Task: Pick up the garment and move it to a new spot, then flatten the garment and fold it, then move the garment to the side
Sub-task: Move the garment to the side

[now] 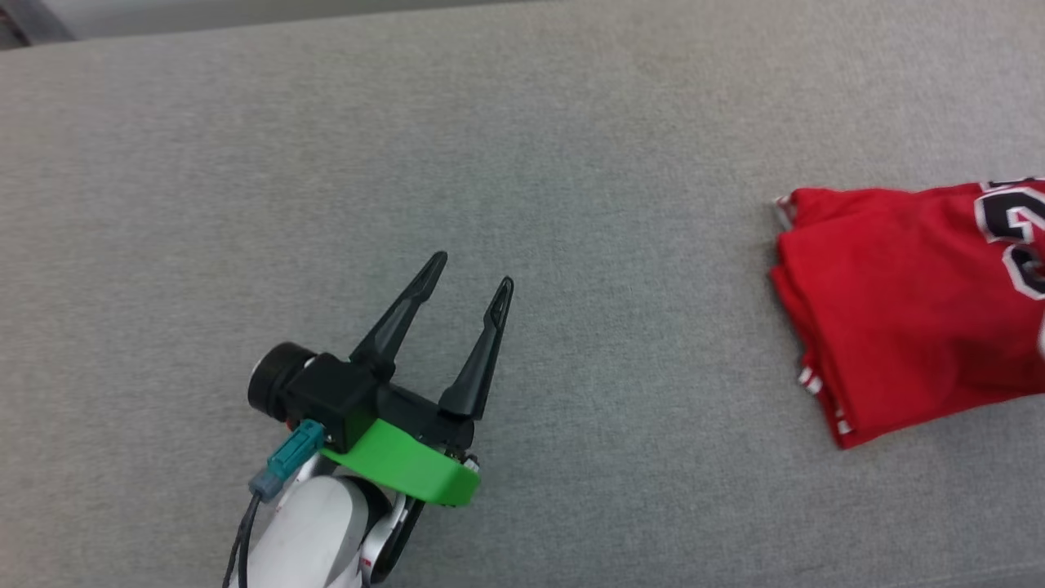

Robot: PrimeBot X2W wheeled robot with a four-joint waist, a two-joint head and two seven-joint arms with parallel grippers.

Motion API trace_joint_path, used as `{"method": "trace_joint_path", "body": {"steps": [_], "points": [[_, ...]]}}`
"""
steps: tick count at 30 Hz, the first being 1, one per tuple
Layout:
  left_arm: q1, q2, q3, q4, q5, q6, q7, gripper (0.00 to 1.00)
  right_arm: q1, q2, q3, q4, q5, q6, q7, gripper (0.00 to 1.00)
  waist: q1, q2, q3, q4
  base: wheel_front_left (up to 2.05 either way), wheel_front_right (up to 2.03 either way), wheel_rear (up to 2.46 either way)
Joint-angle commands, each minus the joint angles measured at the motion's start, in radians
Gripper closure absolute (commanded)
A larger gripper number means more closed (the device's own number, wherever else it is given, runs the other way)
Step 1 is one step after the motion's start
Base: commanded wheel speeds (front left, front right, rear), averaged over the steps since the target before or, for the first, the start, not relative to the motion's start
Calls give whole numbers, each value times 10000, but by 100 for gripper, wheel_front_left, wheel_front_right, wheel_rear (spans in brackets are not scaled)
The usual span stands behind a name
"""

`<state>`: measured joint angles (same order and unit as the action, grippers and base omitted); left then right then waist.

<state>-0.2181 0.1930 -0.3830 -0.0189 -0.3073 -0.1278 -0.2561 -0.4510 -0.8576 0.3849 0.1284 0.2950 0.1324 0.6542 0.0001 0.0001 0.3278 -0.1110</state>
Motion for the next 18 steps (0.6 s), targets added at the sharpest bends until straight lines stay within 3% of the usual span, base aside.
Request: {"method": "trace_joint_path", "body": {"steps": [1,18], "points": [[-424,264,-99,-273,165,-29,-57,0,-548,-282,-171,703,-182,-17,-638,100,-1,-1,1249,-949,0,0,0],[-1269,851,-406,-1206,426,-29,-57,0,-2066,82,-2017,3317,-1159,-17,-2436,100,-1,-1,2685,-1332,0,0,0]]}}
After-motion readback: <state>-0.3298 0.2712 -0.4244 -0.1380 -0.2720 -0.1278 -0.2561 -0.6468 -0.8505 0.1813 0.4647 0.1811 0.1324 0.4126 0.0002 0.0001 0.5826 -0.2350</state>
